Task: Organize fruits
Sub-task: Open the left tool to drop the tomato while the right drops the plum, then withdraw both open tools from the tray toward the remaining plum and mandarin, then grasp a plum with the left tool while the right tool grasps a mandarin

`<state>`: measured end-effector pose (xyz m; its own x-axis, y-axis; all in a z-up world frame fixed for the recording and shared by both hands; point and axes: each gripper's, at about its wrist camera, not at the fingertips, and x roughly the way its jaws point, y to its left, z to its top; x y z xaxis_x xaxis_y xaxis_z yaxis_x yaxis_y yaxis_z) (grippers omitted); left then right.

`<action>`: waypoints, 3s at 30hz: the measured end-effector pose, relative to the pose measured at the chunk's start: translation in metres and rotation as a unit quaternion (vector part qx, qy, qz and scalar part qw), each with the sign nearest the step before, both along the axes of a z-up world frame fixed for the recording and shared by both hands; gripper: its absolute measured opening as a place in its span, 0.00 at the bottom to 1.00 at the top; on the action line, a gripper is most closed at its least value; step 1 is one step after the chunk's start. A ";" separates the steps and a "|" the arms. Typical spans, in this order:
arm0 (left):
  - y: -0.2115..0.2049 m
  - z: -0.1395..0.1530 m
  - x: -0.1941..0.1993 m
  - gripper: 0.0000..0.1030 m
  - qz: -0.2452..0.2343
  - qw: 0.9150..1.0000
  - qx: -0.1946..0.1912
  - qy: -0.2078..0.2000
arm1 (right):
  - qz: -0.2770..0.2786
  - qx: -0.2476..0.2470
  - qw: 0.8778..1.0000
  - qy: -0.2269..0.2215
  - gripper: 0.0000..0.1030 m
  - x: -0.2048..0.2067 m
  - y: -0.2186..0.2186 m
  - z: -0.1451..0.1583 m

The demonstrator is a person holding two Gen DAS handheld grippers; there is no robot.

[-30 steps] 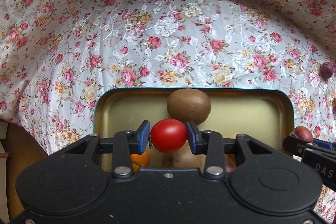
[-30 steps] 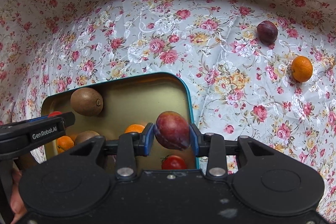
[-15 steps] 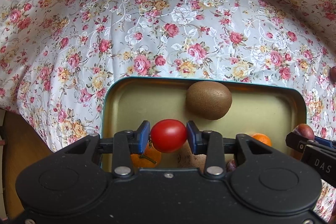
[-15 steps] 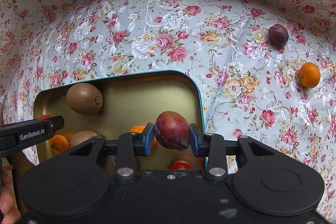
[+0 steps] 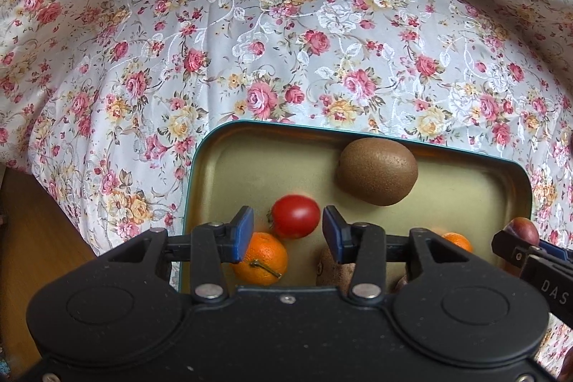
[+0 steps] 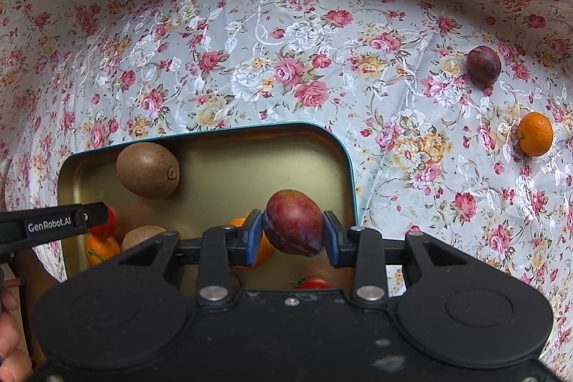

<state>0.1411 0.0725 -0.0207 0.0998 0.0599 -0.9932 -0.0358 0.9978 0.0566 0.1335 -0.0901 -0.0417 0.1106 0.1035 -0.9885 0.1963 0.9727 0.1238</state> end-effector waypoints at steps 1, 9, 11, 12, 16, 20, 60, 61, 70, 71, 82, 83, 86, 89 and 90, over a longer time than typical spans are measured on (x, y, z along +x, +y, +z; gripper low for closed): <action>0.000 0.000 0.000 0.53 0.000 1.000 -0.001 0.000 | 0.002 0.001 1.000 0.000 0.37 0.000 0.000 0.000; -0.004 0.002 -0.001 0.54 -0.010 1.000 -0.002 -0.006 | 0.007 0.020 1.000 0.001 0.36 0.002 0.002 0.000; -0.004 0.003 0.000 0.54 -0.011 1.000 -0.003 -0.006 | 0.006 0.025 1.000 -0.008 0.36 0.002 0.002 0.004; -0.004 0.003 0.000 0.54 -0.012 1.000 -0.002 -0.007 | 0.004 0.027 1.000 -0.010 0.36 0.002 0.001 0.005; -0.004 0.004 -0.001 0.54 -0.012 1.000 0.000 -0.011 | -0.004 0.025 1.000 -0.013 0.36 0.002 -0.002 0.006; -0.009 0.006 -0.002 0.54 -0.021 1.000 0.002 -0.014 | -0.007 0.022 1.000 -0.008 0.36 0.002 -0.004 0.006; -0.163 0.003 -0.037 0.59 -0.171 0.984 -0.033 -0.045 | -0.137 -0.003 0.990 0.041 0.36 -0.071 -0.138 -0.004; -0.167 0.003 -0.038 0.59 -0.175 0.983 -0.035 -0.046 | -0.143 -0.004 0.989 0.042 0.36 -0.073 -0.143 -0.005; -0.199 -0.004 -0.045 0.59 -0.206 0.976 -0.053 -0.047 | -0.216 -0.008 0.976 0.041 0.36 -0.089 -0.194 -0.008; -0.203 -0.006 -0.045 0.59 -0.210 0.975 -0.054 -0.045 | -0.222 -0.006 0.974 0.041 0.36 -0.091 -0.201 -0.007; -0.253 -0.007 -0.042 0.58 -0.260 0.963 -0.054 -0.056 | -0.278 -0.004 0.960 0.036 0.36 -0.097 -0.241 -0.009; -0.258 -0.006 -0.041 0.58 -0.266 0.961 -0.054 -0.060 | -0.280 -0.003 0.959 0.033 0.36 -0.096 -0.243 -0.009; -0.272 -0.006 -0.035 0.58 -0.278 0.957 -0.047 -0.062 | -0.285 -0.006 0.958 0.024 0.36 -0.092 -0.247 -0.008; -0.279 -0.010 -0.027 0.58 -0.278 0.958 -0.045 -0.057 | -0.279 -0.016 0.960 0.009 0.36 -0.084 -0.250 -0.005; -0.280 -0.011 -0.024 0.58 -0.275 0.959 -0.046 -0.055 | -0.276 -0.020 0.961 0.002 0.35 -0.078 -0.250 -0.004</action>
